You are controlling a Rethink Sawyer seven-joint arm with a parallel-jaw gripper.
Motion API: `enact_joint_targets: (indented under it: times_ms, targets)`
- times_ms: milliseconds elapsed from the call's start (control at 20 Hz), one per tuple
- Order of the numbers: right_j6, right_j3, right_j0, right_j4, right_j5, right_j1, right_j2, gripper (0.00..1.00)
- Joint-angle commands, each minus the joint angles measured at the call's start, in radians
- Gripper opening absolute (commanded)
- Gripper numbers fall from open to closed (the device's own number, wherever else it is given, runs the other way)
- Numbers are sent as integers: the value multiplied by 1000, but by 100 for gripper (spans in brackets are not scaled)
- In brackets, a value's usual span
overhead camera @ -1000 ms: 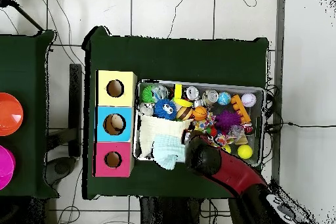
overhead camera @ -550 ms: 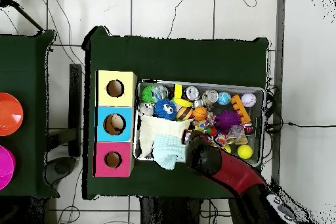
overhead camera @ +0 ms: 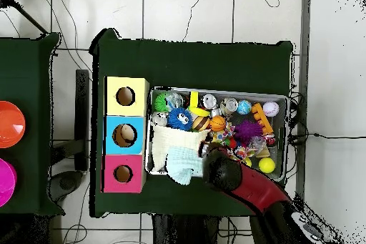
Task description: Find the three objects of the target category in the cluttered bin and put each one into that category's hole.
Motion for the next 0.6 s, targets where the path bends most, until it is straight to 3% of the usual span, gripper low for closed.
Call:
enact_joint_targets:
  times_ms: [50, 250, 300, 600]
  targets:
    - [170, -10, -28, -10, 14, 43, 95, 100]
    - [171, -4, -31, -13, 9, 44, 99, 100]
    - [168, -9, -30, -14, 8, 44, 98, 0]
    - [174, -18, 0, -8, 13, 34, 62, 0]
